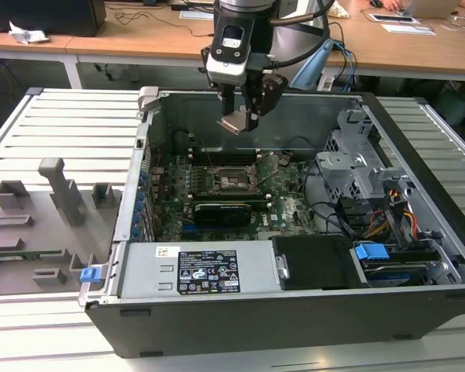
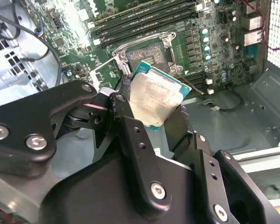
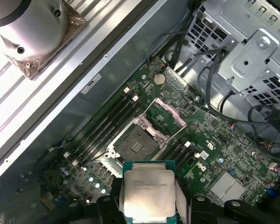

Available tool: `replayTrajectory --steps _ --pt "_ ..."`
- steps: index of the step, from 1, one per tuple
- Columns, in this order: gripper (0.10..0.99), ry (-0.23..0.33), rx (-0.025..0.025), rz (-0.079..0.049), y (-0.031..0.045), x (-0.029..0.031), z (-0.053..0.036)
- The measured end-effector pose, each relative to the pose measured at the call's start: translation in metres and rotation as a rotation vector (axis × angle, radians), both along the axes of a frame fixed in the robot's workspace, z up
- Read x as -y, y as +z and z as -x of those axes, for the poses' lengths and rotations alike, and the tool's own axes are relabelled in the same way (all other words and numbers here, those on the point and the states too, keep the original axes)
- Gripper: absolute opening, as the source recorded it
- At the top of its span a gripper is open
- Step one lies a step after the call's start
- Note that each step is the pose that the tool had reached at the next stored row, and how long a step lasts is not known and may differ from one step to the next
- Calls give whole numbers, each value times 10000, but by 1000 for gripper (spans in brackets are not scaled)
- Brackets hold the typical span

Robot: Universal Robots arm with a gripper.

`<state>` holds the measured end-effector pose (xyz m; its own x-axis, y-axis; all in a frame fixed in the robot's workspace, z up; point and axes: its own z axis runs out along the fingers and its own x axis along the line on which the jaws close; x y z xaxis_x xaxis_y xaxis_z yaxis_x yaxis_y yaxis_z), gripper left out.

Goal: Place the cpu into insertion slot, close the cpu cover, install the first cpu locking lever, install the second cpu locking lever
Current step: 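Place the cpu into insertion slot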

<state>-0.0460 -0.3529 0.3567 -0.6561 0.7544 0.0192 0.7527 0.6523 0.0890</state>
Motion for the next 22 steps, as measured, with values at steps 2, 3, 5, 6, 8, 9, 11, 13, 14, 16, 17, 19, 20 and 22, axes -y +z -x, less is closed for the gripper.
replayTrajectory --steps 2,3,5,6,8,9,11,13,14,16,17,19,20,22 --pt "529 -219 0 4 -9 0 0" --pt "529 -436 0 9 -20 0 0" --pt "529 -742 0 17 -33 0 0" --pt "529 -836 0 17 -39 0 0" --pt "529 -913 0 17 -49 0 0" --pt "529 -926 0 17 -53 0 0" --pt "529 -950 -1 18 -58 0 0" --pt "529 -986 -1 18 -66 0 0" --pt "529 -1003 -1 18 -69 0 0" --pt "529 -1026 0 18 -73 0 0" --pt "529 -1038 -1 18 -75 0 0" --pt "529 -1067 0 18 -79 0 0" --pt "529 -1080 -1 18 -81 0 0" --pt "529 -1116 -1 19 -86 0 0"
